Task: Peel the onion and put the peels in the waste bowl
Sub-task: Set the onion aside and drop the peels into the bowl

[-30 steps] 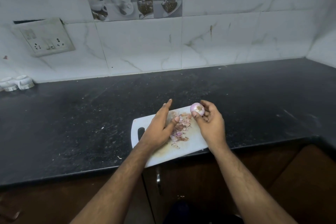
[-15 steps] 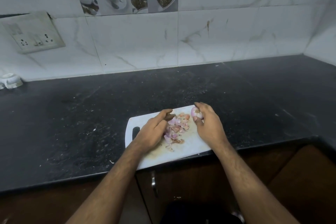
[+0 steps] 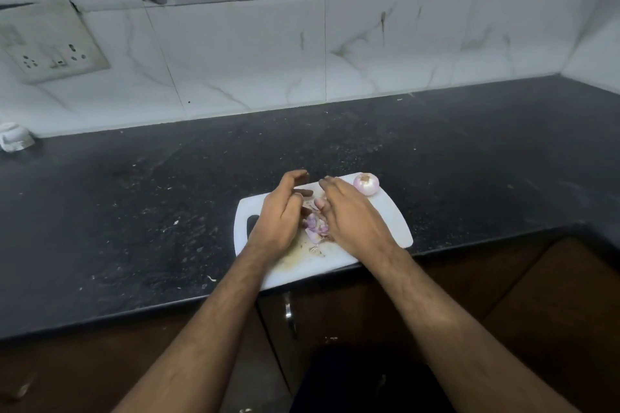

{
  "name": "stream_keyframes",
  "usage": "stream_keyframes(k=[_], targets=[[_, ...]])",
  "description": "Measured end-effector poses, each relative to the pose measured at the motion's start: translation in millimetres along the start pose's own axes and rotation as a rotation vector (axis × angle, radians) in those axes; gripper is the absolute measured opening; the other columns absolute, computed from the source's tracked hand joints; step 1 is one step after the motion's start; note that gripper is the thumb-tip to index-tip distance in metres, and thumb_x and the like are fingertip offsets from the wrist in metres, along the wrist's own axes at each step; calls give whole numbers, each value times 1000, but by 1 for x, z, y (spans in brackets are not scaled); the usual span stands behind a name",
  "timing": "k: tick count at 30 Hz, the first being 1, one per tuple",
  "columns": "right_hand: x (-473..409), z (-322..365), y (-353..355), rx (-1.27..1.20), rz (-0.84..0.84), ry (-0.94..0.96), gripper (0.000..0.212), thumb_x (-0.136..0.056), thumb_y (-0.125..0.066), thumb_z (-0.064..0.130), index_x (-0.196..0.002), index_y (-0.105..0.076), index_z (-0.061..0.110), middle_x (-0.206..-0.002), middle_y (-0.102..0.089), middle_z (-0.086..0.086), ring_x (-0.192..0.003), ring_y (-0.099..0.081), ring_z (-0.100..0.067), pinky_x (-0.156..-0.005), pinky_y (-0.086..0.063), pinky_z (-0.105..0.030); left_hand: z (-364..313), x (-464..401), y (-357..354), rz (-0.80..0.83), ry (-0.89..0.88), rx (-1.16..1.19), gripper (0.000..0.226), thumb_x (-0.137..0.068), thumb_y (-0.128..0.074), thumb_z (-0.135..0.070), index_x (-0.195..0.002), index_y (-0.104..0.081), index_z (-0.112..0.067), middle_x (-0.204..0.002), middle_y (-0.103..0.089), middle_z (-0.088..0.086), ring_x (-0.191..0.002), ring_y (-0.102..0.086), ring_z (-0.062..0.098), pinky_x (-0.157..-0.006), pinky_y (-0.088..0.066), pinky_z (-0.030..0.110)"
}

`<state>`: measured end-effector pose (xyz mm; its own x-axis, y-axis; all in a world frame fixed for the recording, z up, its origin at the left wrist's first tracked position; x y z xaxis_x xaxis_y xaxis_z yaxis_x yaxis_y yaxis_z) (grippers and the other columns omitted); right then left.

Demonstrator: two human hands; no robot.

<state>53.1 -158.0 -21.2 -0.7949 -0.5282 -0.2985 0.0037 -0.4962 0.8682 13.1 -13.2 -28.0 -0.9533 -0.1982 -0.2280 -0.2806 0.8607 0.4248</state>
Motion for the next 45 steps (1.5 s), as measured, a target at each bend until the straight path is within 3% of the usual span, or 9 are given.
stream_keyframes(k=[5, 8, 11, 17, 22, 26, 31, 37, 45], targets=[[-14, 2, -15, 56, 50, -151, 63, -109, -28, 49, -151, -41, 3, -154, -46, -16, -142, -43, -28, -115, -36, -38, 0, 1, 1, -64, -25, -20, 55, -97, -35, -27, -148, -52, -16, -131, -66, -5, -124, -64, 15, -106, -54, 45], [-11, 2, -13, -85, 25, -183, 55, -109, -26, 51, -130, -60, 13, -130, -64, -5, -116, -61, -22, -94, -49, -39, -1, 1, 2, -105, -39, -21, 53, -100, -34, -29, -148, -53, -13, -140, -64, 3, -130, -59, 13, -110, -44, 25], [3, 10, -9, -230, 59, -132, 52, -108, -23, 57, -100, -63, 25, -105, -67, 9, -93, -64, -7, -87, -54, -42, 4, -3, 3, -127, -29, -1, 53, -105, -32, -40, -146, -54, -15, -139, -64, 0, -130, -58, 13, -107, -41, 26], [14, 11, 5, -539, 25, -84, 48, -110, -34, 44, -123, -66, 10, -115, -72, -4, -96, -67, -7, -82, -50, -16, 14, -7, 3, -146, 5, 172, 63, -104, -27, -66, -142, -55, -24, -135, -66, -3, -115, -73, 12, -103, -58, 45], [0, -10, 3, -407, 82, -237, 61, -109, -23, 55, -127, -64, 13, -127, -69, -4, -117, -63, -20, -100, -49, -38, 11, -7, 1, -150, 25, 250, 72, -100, -25, -69, -150, -48, -22, -147, -59, 5, -120, -72, 14, -87, -65, 39], [-4, 12, -12, -297, 113, -144, 61, -109, -17, 57, -122, -63, 19, -123, -69, 0, -117, -62, -21, -99, -49, -48, 15, -8, 5, -220, -15, 168, 84, -101, -19, -74, -153, -47, -15, -149, -57, 5, -136, -59, 17, -109, -55, 41], [10, 19, -20, -491, 243, -104, 64, -107, -20, 60, -122, -71, 24, -115, -75, 6, -109, -67, -8, -100, -51, -32, 19, -10, 6, -217, -23, 146, 94, -94, -15, -83, -156, -46, -19, -159, -49, -1, -148, -45, 14, -126, -37, 46], [18, -17, -6, -829, -261, -455, 63, -108, -23, 56, -123, -71, 19, -124, -72, 4, -119, -63, -11, -107, -46, -33, 27, -17, 0, -76, 88, 291, 115, -75, -18, -104, -157, -43, -28, -141, -56, -6, -138, -59, 18, -123, -42, 44], [8, 57, -31, -610, -442, -498, 59, -105, -11, 58, -98, -62, 29, -110, -63, 5, -104, -61, -17, -96, -50, -45, 18, -15, 1, -15, 144, 365, 131, -60, -22, -112, -163, -36, -31, -161, -49, -9, -127, -68, 10, -112, -53, 47]])
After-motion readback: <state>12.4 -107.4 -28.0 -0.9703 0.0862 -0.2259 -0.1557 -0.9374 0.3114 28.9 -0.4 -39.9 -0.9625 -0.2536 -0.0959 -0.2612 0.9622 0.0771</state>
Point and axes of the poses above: each hand's wrist, its own x-axis away from the middle knuckle, its own y-axis out of the back of the hand, z = x × y, the point moved 5 cm from there along -x, towards the middle knuckle
